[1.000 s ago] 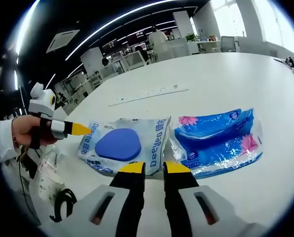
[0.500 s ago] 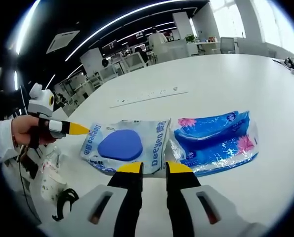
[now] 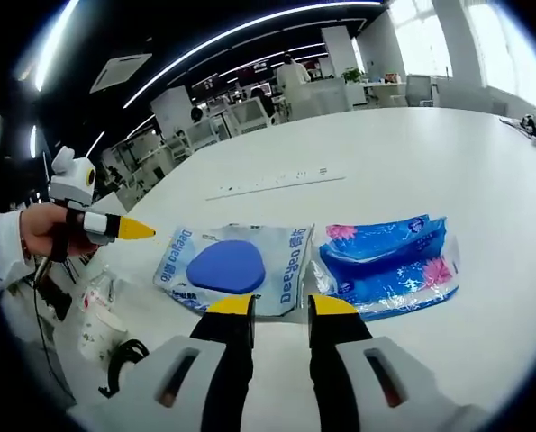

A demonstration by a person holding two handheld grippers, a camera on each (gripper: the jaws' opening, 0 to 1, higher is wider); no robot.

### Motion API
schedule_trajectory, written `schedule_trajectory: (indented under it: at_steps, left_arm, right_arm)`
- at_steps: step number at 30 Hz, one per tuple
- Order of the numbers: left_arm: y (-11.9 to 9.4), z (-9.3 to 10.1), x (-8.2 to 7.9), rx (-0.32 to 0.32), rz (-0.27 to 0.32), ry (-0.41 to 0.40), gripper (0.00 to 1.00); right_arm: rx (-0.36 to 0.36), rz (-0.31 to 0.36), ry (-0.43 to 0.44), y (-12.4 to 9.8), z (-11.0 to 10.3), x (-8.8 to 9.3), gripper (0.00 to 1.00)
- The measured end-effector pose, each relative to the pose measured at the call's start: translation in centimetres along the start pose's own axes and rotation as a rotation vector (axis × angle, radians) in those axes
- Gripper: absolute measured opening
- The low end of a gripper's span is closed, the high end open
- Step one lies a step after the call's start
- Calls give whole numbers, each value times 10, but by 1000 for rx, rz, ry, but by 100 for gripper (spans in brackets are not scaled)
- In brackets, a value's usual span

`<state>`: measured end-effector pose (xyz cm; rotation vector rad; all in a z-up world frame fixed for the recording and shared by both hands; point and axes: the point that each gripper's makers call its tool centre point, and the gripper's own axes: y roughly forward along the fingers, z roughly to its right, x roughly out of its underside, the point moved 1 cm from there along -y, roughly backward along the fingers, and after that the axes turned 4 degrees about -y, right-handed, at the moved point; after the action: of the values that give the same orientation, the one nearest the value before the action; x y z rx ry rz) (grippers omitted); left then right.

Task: Arrange the tabletop items into an orderly group along one side of the table until the central work area is clear of visible clutter.

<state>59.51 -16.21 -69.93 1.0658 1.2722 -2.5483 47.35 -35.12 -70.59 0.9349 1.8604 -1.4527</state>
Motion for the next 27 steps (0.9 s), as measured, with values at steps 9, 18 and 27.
schedule_trajectory:
  at_steps: [9,18,27]
  left_arm:
    - [-25,1,1,-9,17,9,39]
    - [-47,-1,2,-18,36,8,43]
    - [-67,2,2,-12,58,36,49]
  right_arm:
    - [-19,6,-26,-10,-5,-7,28]
    - [-54,16,-43,-20,-14,-12,34]
    - [-97,53,-47,-29,-24,-22,38]
